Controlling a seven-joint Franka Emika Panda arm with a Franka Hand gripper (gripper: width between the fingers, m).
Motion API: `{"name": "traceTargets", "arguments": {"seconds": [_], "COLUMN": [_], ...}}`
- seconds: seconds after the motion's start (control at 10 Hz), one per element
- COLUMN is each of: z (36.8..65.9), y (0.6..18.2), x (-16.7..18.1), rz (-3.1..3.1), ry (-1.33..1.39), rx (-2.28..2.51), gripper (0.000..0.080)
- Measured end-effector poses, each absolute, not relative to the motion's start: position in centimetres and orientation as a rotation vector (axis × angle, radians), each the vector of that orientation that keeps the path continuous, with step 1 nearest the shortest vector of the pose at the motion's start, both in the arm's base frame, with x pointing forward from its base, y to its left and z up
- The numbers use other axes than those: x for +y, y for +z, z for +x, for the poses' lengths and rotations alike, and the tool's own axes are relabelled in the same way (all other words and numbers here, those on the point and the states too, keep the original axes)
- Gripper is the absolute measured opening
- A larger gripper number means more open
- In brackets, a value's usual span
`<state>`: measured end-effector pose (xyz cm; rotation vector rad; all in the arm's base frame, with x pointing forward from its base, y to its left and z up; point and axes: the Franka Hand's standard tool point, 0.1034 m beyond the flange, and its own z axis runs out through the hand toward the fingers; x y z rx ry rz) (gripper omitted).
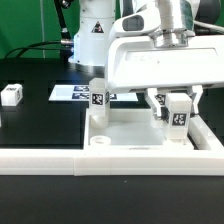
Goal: Assemble square table
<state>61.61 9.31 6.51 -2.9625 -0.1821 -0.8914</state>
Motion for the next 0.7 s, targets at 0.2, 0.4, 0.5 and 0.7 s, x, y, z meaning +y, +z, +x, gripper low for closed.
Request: {"name": "traceTargets", "arguments": {"seconds": [0.2, 0.4, 0.5, 0.7], "z": [61.61, 61.61, 61.61, 61.61], "y": [6.51, 6.51, 6.5, 6.5], "x": [9.31, 9.31, 9.31, 9.31], "rz": [-2.963, -2.963, -2.964, -2.965], "ry": [-0.891, -0.891, -0.892, -0.892], "rx": [-0.185, -0.188, -0.192, -0.198], "gripper": [0.0609, 0.0641, 0.0647, 0.0649]}}
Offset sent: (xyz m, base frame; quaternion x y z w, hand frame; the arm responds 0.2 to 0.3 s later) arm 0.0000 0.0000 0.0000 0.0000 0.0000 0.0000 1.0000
